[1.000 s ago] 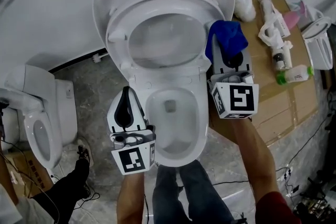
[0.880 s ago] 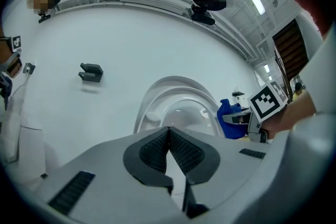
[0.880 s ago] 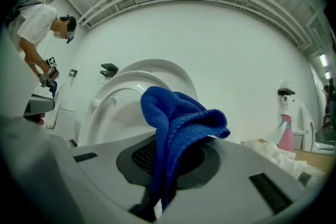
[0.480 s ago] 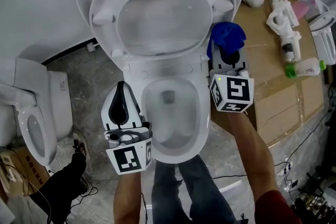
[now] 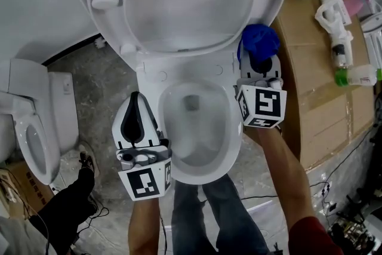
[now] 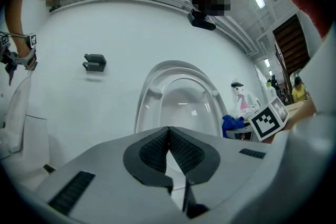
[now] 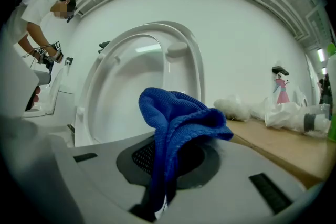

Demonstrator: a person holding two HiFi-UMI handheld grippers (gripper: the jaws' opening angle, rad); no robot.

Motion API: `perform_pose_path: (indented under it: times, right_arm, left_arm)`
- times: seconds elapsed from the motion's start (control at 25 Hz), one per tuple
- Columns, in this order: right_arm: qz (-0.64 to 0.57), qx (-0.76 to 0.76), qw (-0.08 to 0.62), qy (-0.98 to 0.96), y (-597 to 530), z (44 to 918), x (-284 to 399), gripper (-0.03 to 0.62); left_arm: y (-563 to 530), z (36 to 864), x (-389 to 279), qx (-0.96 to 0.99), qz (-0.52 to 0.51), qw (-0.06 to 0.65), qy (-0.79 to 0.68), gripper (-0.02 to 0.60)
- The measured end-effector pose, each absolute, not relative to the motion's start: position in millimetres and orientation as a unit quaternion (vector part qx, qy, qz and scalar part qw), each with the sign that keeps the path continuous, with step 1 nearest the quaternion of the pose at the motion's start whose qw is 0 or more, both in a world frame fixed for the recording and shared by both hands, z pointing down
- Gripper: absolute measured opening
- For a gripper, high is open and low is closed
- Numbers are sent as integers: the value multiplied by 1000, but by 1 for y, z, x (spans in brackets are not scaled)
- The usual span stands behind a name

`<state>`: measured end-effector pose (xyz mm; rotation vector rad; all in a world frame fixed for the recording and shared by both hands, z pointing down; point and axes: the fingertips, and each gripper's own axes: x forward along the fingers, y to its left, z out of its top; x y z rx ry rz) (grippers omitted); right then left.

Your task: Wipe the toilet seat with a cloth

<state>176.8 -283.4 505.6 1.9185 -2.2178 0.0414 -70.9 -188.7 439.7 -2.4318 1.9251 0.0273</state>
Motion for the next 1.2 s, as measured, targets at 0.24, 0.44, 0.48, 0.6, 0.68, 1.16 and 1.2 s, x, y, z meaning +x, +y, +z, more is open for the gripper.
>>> perform_pose_path:
  times: [0.24,0.44,0.48,0.6,0.68,1.16,1.2]
  right_arm:
    - [-12,642,117,-758,-273,532,161,58]
    - [43,657,126,-742,-276,583,169,58]
    - [46,658,130,-741,-279,589,169,58]
    - [43,658,139,-739,-284,603,165,58]
    - [47,658,144,-737,-284,611,162,58]
    - [109,634,143,-752,-279,653,92,58]
    - [113,628,143,-756,-279,656,82,58]
  left_arm:
    - [-187,459,-76,-782,6,17,623,15]
    - [-182,481,-78,-783,-3,12,622,17]
    - [-182,484,-79,-783,-5,11,623,15]
    - [-180,491,-83,-781,-7,8,625,16]
    - [-179,493,-86,-779,-6,8,627,15]
    - [-176,494,-115,-769,0,9,639,16]
    - [-175,493,-117,-769,2,12,639,15]
